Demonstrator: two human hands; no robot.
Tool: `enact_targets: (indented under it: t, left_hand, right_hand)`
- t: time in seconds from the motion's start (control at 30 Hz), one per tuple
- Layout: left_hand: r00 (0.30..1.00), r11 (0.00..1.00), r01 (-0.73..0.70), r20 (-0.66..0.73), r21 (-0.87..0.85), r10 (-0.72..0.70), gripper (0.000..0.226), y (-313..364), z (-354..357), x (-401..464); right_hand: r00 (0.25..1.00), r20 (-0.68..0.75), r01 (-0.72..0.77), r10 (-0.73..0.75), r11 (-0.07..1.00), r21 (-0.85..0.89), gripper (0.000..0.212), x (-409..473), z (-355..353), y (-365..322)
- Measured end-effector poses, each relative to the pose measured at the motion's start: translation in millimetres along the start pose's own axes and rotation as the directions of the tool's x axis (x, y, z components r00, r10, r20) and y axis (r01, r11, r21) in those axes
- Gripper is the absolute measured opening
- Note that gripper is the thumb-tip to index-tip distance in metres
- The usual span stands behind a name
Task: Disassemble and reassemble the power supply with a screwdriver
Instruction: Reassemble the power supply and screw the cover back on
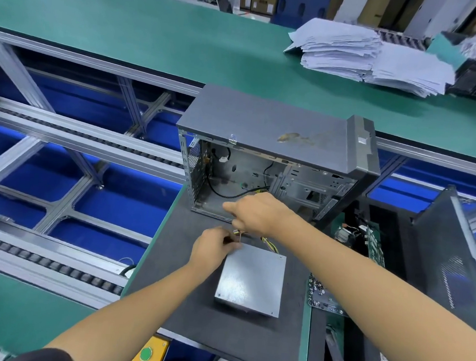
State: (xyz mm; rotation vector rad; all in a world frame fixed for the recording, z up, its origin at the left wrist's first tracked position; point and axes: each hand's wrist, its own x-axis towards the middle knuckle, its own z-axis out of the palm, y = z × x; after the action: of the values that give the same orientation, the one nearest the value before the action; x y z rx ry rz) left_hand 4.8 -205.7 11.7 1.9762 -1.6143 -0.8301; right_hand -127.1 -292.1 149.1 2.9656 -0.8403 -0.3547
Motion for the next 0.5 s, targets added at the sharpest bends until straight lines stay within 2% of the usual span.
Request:
enact_targets:
  t: [0.07,0.2,0.37,0.5]
  left_hand:
    - [0.999,0.999,-0.028,-0.027,0.037,0.029,0.020,0.7,0.3,-1.5]
    - [0.997,0.997,-0.064,-0.035,0.049,0.066,0.017,0.4,1.2,-2.9]
    - [0.999,0.999,-0.032,-0.014,-0.008,0.032,0.012,0.1,1.4,-2.6]
    - [0.999,0.996,-0.023,0.031,-0.085,0.026,0.014,-4.5,0.0,2.0]
  right_hand:
    - [1.000,0.020,-0.012,0.011,0.998,0.069,0.019,-2.9,0.5,1.2]
    - [0.995,0.048,0.074,-0.085,0.979,0.191,0.023,-8.9,-0.3,4.1]
    - [0.996,0.036,0.064,-0.076,0.963,0.262,0.030,-13.1,5.8,11.3]
    - [0.998,-0.011,0.064,-0.064,0.947,0.314,0.021,-17.7,6.1,17.1]
